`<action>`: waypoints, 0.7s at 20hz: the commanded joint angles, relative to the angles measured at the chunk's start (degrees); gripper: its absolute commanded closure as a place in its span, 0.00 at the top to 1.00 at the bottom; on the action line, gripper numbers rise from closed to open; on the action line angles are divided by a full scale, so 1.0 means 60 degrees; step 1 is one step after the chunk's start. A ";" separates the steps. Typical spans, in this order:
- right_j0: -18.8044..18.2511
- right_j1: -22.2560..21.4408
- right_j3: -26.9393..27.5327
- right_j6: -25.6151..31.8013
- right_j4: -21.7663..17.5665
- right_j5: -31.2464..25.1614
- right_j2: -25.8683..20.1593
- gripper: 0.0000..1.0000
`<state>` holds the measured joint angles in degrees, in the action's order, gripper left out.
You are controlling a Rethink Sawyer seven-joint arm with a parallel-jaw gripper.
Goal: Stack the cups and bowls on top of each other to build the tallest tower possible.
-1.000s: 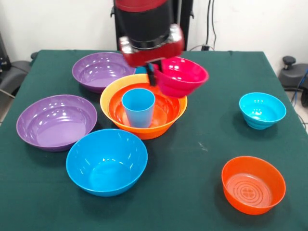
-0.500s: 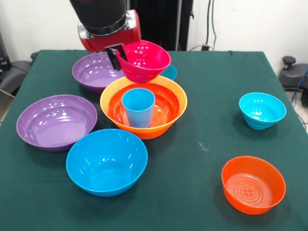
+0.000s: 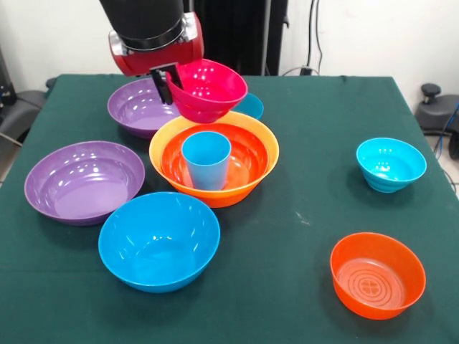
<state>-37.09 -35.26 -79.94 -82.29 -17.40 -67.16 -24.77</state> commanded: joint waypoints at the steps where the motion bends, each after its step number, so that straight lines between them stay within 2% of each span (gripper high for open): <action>1: -0.0052 0.0517 0.0169 0.2697 -0.0797 0.0278 -0.0988 0.00; 9: -0.0070 0.0919 0.0267 0.2414 -0.1209 0.0816 -0.1230 0.00; 14: -0.0155 0.0924 0.0278 0.2385 -0.1487 0.0877 -0.1349 0.00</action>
<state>-37.63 -33.57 -79.81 -82.29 -21.29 -66.31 -29.27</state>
